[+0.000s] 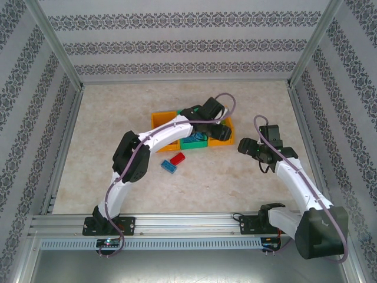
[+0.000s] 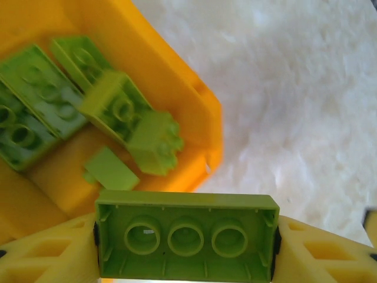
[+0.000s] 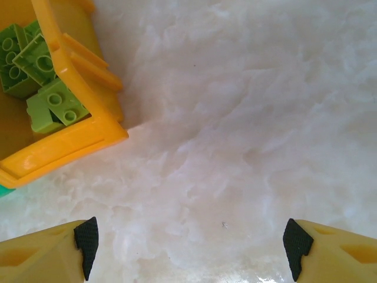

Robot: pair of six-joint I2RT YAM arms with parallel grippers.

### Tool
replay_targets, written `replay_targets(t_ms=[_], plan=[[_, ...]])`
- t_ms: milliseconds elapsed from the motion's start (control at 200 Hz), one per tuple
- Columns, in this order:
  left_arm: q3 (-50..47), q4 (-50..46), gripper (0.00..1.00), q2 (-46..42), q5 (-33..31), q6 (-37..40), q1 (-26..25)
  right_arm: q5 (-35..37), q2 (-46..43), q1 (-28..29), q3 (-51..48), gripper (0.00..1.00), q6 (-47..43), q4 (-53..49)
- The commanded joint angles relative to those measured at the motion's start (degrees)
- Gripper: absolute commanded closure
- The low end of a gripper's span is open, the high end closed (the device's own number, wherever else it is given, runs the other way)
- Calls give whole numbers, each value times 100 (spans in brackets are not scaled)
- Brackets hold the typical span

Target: Sort the legos into containers by color

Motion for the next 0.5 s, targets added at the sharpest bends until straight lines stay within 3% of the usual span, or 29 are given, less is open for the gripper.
replay_targets(t_ms=[0, 105, 295, 440, 495], plan=[[510, -277, 50, 315, -90, 123, 147, -43, -183, -51, -191, 15, -111, -95], [989, -474, 49, 624, -127, 126, 242, -154, -331, -51, -309, 15, -188, -75], [1429, -686, 38, 910, -218, -52, 293, -583, -512, 111, -431, 17, -397, 92], [1386, -577, 22, 795, -66, -392, 314, -189, -455, 863, -373, 18, -432, 227], [1360, -565, 10, 716, -105, -469, 314, -83, -315, 1120, -290, 18, -257, 258]])
